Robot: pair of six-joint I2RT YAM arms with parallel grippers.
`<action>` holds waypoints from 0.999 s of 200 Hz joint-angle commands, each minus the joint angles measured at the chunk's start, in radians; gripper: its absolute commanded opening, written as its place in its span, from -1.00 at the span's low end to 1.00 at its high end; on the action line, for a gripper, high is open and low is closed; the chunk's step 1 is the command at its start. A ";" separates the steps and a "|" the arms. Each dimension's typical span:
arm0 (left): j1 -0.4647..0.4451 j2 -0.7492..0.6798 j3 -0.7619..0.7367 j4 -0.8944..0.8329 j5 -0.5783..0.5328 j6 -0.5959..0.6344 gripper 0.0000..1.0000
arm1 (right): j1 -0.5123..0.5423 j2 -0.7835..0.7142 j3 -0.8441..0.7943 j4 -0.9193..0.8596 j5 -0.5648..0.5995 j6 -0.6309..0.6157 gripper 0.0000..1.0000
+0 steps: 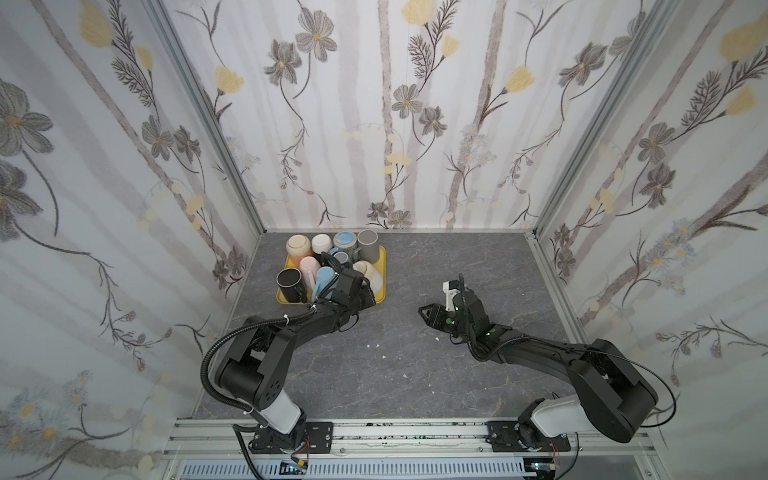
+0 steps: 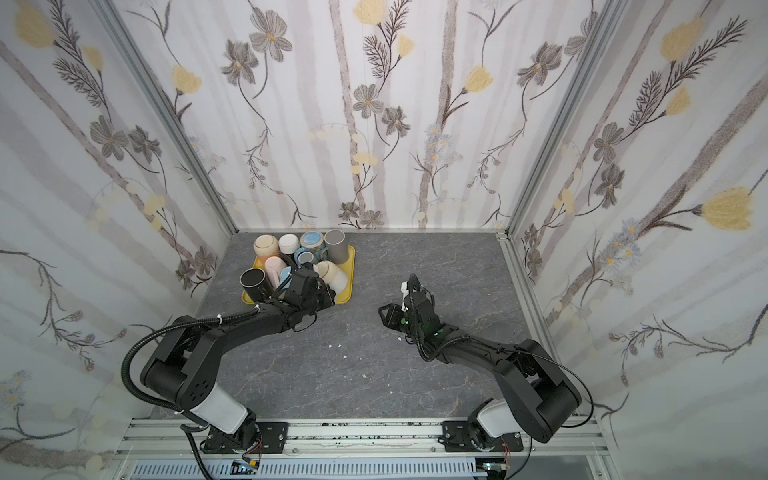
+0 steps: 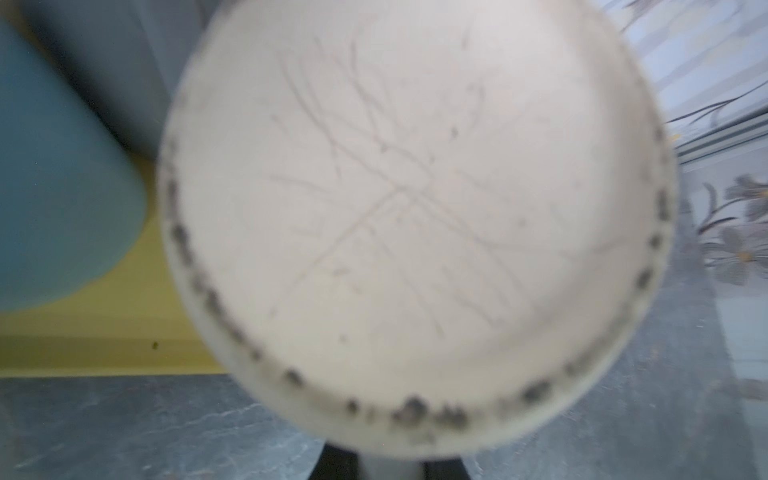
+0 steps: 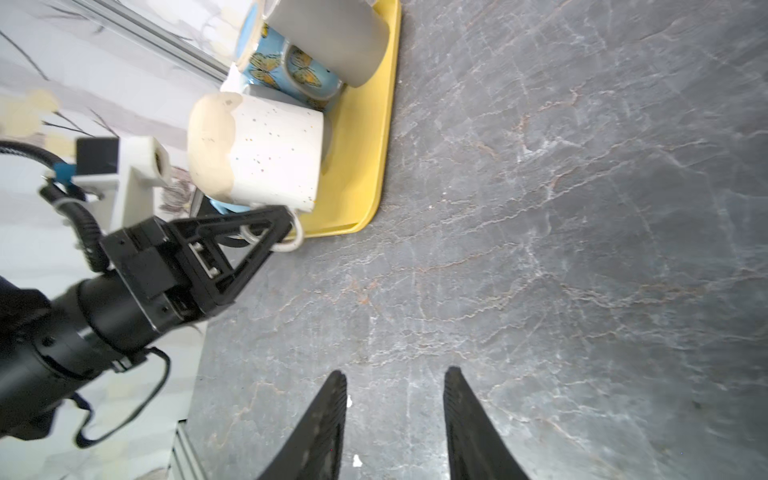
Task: Turn the mug right side up
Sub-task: 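Lift the cream mug with the left gripper while the right gripper approaches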
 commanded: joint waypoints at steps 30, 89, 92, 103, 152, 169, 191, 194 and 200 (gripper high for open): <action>-0.017 -0.119 -0.130 0.498 0.179 -0.273 -1.00 | 0.007 -0.044 -0.004 0.224 -0.096 0.150 -0.22; -0.052 -0.137 -0.181 0.771 0.375 -0.463 -1.00 | 0.001 0.001 0.063 0.312 -0.186 0.203 -0.31; -0.054 -0.139 -0.184 0.777 0.378 -0.467 -1.00 | 0.001 0.005 0.067 0.321 -0.192 0.209 -0.31; -0.059 -0.147 -0.190 0.793 0.387 -0.483 -1.00 | 0.001 0.013 0.073 0.339 -0.201 0.225 -0.30; -0.066 -0.175 -0.212 0.870 0.422 -0.556 -1.00 | 0.002 0.027 0.100 0.352 -0.208 0.252 -0.42; -0.067 -0.179 -0.211 0.883 0.429 -0.566 -1.00 | 0.001 0.031 0.102 0.364 -0.216 0.265 -0.47; -0.072 -0.171 -0.208 0.900 0.439 -0.581 -1.00 | 0.004 0.039 0.103 0.389 -0.227 0.282 -0.51; -0.072 -0.169 -0.210 0.903 0.440 -0.582 -1.00 | 0.005 0.040 0.103 0.391 -0.228 0.284 -0.51; -0.073 -0.165 -0.209 0.914 0.444 -0.588 -1.00 | 0.006 0.043 0.105 0.395 -0.230 0.288 -0.52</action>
